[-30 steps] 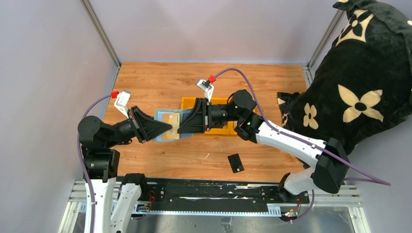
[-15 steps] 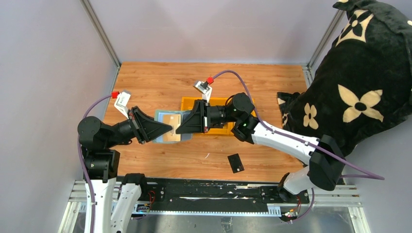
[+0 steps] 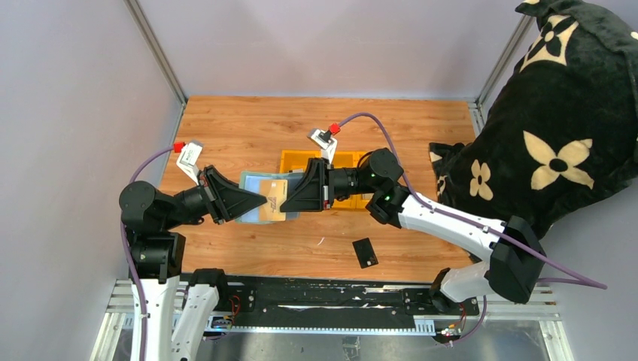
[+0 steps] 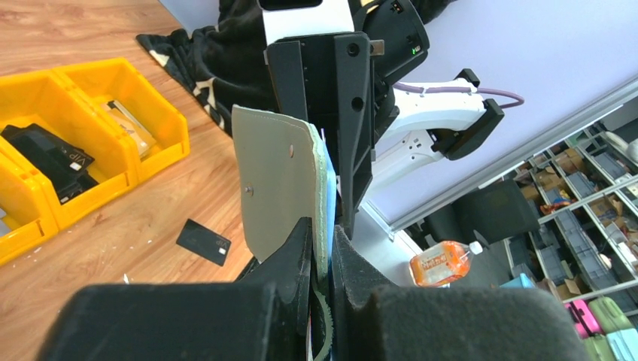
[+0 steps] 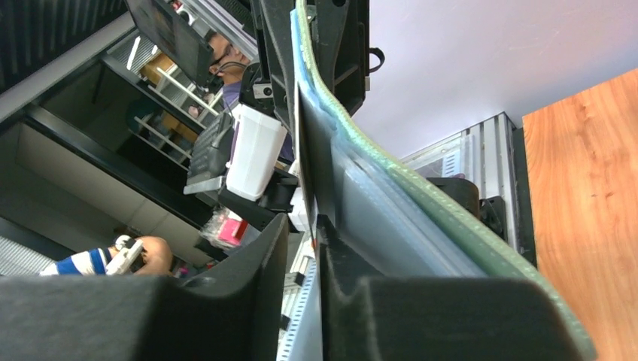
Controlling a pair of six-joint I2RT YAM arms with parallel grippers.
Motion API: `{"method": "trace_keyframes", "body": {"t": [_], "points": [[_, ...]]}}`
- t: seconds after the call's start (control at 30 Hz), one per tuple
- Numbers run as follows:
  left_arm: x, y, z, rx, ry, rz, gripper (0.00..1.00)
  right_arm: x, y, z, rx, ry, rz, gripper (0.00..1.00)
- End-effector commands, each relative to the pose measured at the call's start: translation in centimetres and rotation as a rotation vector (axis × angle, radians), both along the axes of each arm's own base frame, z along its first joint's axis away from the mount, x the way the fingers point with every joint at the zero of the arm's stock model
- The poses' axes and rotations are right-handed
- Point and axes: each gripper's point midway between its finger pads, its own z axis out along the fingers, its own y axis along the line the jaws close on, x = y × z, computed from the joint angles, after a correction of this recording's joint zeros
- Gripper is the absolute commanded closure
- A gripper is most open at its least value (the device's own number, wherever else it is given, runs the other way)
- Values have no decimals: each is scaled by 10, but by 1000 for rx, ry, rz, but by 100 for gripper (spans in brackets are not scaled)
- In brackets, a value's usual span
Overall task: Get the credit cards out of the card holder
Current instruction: Remove the credit card from the card holder.
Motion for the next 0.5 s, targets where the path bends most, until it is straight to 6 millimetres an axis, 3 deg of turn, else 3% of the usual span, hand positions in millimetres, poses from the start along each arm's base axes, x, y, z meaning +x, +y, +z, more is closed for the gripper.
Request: {"method": "trace_keyframes", "body": {"t": [0.0, 0.17, 0.37, 0.47], "points": [[-8, -1, 13, 1, -74, -6, 100, -3, -5, 13, 51, -30, 8, 69], [-8, -1, 12, 3, -71, -6, 100, 0, 0, 30, 93, -29, 20, 68], [-11, -1, 15, 8, -87, -13, 100, 3, -4, 31, 100, -19, 13, 98], [-10, -1, 15, 10, -93, -10, 100, 11, -13, 23, 92, -9, -28, 100]]}}
